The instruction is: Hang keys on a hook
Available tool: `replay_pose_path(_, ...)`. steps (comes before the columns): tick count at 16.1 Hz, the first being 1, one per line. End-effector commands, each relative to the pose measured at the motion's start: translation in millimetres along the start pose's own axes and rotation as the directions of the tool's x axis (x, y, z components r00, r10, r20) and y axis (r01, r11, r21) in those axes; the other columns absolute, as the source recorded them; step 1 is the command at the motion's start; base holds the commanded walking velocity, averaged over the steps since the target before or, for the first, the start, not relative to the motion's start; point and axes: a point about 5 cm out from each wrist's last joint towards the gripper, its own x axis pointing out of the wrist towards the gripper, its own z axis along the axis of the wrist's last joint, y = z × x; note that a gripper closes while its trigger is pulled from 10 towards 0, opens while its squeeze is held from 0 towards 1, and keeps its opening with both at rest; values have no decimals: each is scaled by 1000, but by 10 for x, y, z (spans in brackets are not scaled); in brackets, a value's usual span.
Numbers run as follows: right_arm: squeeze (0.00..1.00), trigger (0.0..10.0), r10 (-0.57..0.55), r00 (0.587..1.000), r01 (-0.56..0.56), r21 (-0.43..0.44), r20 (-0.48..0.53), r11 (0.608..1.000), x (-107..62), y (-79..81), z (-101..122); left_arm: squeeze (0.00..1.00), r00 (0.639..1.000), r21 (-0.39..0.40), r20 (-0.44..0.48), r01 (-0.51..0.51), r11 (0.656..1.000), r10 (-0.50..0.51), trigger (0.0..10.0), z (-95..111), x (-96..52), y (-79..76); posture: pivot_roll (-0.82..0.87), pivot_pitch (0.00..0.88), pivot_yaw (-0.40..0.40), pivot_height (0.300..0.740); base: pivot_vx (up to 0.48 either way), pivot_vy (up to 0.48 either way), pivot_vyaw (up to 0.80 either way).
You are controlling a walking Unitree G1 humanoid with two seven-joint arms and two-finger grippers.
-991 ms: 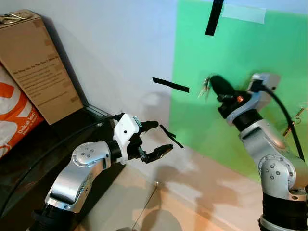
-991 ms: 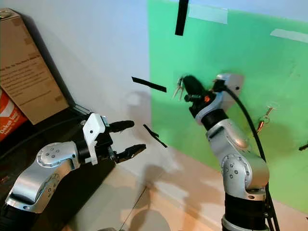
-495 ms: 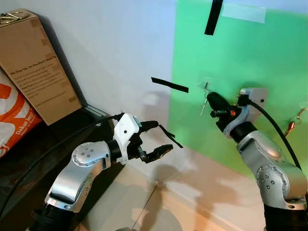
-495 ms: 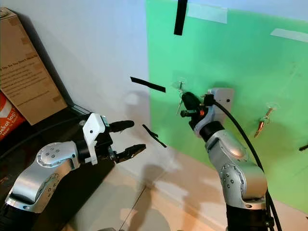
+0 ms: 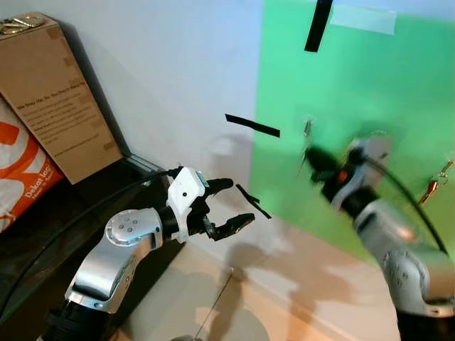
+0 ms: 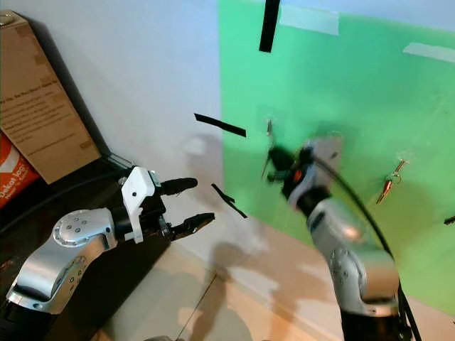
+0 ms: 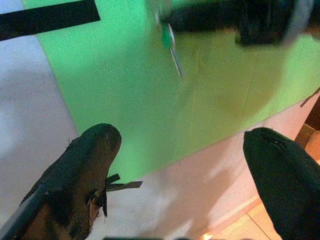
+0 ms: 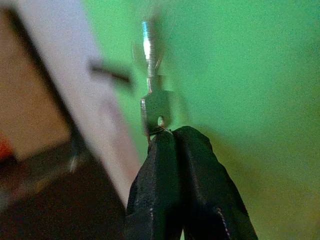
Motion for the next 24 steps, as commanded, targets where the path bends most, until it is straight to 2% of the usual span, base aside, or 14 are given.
replay_pose_path(1, 0, 10000, 47, 999, -48, -15, -27, 999, 6, 90, -38, 0, 1000, 16, -6, -9, 1000, 9, 10000, 27, -25, 33, -19, 0, 71, 740, 0, 0, 0)
replay_pose_path(4, 0, 10000, 72, 997, -72, 3, 8, 997, 8, 139, 2, 0, 1000, 17, -6, -9, 1000, 9, 10000, 29, -25, 38, -19, 0, 72, 740, 0, 0, 0)
replay_pose_path(7, 0, 10000, 87, 995, -85, -33, 52, 996, -10, 117, 99, 0, 1000, 18, -7, -7, 1000, 7, 10000, 29, -22, 38, -21, 0, 75, 740, 0, 0, 0)
replay_pose_path(10, 0, 10000, 91, 995, -96, -149, -35, 984, -51, 50, 41, 0, 1000, 17, -6, -6, 1000, 6, 10000, 30, -21, 35, -22, 0, 75, 740, 0, 0, 0)
replay_pose_path(12, 0, 10000, 96, 994, -104, -161, -56, 981, -75, 40, 14, 0, 1000, 16, -5, -5, 1000, 5, 10000, 29, -21, 33, -23, 0, 74, 740, 0, 0, 0)
replay_pose_path(13, 0, 10000, 74, 992, -92, -190, -102, 977, -82, 4, -28, 0, 1000, 15, -5, -5, 1000, 5, 10000, 29, -22, 31, -25, 0, 76, 740, 0, 0, 0)
replay_pose_path(14, 0, 10000, 26, 978, -89, -301, -208, 949, -96, -70, -152, 0, 1000, 14, -6, -4, 1000, 4, 10000, 28, -22, 27, -26, 0, 76, 740, 0, 0, 0)
replay_pose_path(15, 0, 10000, 52, 943, -150, -281, -330, 948, -151, -74, -303, 0, 1000, 13, -9, 0, 1000, 1, 10000, 24, -21, 25, -26, 0, 76, 740, 0, 0, 0)
replay_pose_path(16, 0, 10000, 39, 910, -194, -339, -414, 921, -210, -101, -411, 0, 1000, 13, -11, 0, 1000, 0, 10000, 23, -21, 27, -25, 0, 76, 740, 0, 0, 0)
replay_pose_path(17, 0, 10000, 37, 914, -183, -330, -403, 926, -212, -106, -411, 0, 1000, 13, -12, 1, 1000, -1, 10000, 22, -22, 27, -25, 0, 76, 740, 0, 0, 0)
replay_pose_path(19, 0, 10000, 59, 958, -144, -290, -281, 946, -159, -82, -254, 0, 1000, 13, -14, 2, 1000, -2, 10000, 20, -28, 25, -29, 0, 79, 740, 0, 0, 0)
replay_pose_path(20, 0, 10000, 75, 986, -114, -267, -152, 957, -115, -60, -56, 0, 1000, 12, -15, 6, 1000, -6, 10000, 17, -25, 22, -34, 0, 83, 740, 0, 0, 0)
replay_pose_path(23, 0, 10000, 101, 995, -99, -216, -2, 971, -88, -7, 195, 0, 1000, 13, -16, 13, 1000, -12, 10000, 14, -16, 18, -33, 0, 81, 740, 0, 0, 0)
replay_pose_path(24, 0, 10000, 110, 994, -104, -202, 17, 974, -87, 5, 219, 0, 1000, 14, -16, 13, 1000, -13, 10000, 12, -18, 14, -32, 0, 81, 740, 0, 0, 0)
